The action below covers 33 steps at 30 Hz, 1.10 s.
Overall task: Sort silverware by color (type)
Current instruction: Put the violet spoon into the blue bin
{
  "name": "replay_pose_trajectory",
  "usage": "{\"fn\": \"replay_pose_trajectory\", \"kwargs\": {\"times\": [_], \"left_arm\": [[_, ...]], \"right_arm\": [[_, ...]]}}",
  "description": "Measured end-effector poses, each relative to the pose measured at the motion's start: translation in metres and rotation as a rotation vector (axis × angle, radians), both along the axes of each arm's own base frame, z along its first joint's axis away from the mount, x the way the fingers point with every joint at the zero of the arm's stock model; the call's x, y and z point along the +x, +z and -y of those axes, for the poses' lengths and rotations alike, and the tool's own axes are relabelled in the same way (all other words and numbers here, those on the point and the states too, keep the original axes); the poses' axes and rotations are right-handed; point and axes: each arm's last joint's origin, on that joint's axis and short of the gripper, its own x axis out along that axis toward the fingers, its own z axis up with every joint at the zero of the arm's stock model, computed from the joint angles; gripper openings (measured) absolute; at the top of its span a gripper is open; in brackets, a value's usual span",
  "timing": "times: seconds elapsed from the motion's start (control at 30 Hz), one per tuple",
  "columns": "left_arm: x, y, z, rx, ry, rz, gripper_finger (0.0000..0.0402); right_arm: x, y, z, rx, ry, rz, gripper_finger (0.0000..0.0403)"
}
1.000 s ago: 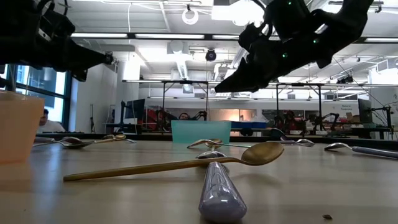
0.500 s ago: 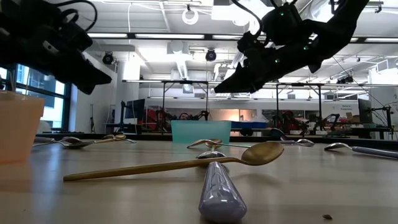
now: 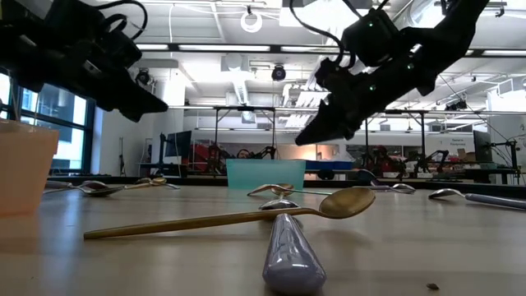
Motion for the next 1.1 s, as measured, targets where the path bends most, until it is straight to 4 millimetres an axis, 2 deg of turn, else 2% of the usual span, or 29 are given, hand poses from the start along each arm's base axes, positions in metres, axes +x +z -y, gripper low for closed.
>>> {"fn": "replay_pose_trajectory", "kwargs": {"times": [0.2,0.37,0.47,0.67,0.77,0.87,1.1], "left_arm": [[0.002,0.004,-0.002,0.049,0.033,0.063,0.0],[-0.005,-0.004,-0.001,0.054,0.049,0.158,0.0],[-0.011,-0.011,0.001,0.049,0.051,0.184,0.0],[-0.011,-0.011,0.001,0.058,0.05,0.189,0.0],[-0.011,-0.011,0.001,0.067,0.049,0.189,0.0],[-0.011,-0.011,0.001,0.073,0.047,0.188,0.0],[-0.011,-0.011,0.001,0.074,0.046,0.183,0.0]], "right_arm": [[-0.002,-0.005,-0.01,0.032,-0.067,-0.048,0.0043],[-0.003,-0.007,-0.018,0.075,-0.095,-0.057,0.0097],[0.002,-0.002,-0.022,0.102,-0.101,-0.058,0.0115],[0.017,0.022,-0.03,0.048,-0.138,-0.172,0.0119],[0.023,0.026,-0.031,0.051,-0.183,-0.231,0.0119],[0.032,0.022,-0.031,0.079,-0.214,-0.277,0.0119],[0.058,-0.003,-0.031,0.095,-0.217,-0.433,0.0132]]}}
